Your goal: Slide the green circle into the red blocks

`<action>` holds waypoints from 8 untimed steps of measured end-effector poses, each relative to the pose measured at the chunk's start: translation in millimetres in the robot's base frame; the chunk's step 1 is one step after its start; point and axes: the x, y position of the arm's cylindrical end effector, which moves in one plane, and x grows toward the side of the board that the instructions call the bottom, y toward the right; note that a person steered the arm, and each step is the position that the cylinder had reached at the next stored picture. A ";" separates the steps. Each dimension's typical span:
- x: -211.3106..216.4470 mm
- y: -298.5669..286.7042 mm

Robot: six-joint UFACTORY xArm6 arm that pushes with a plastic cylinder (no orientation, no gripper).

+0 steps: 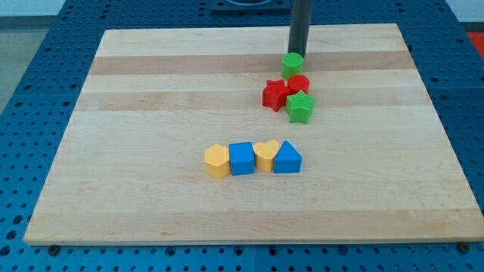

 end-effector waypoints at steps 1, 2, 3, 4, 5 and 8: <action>15.6 -5.4; 21.6 -5.5; 24.6 -6.2; 32.4 -10.3; 38.2 -13.9; 41.4 -55.3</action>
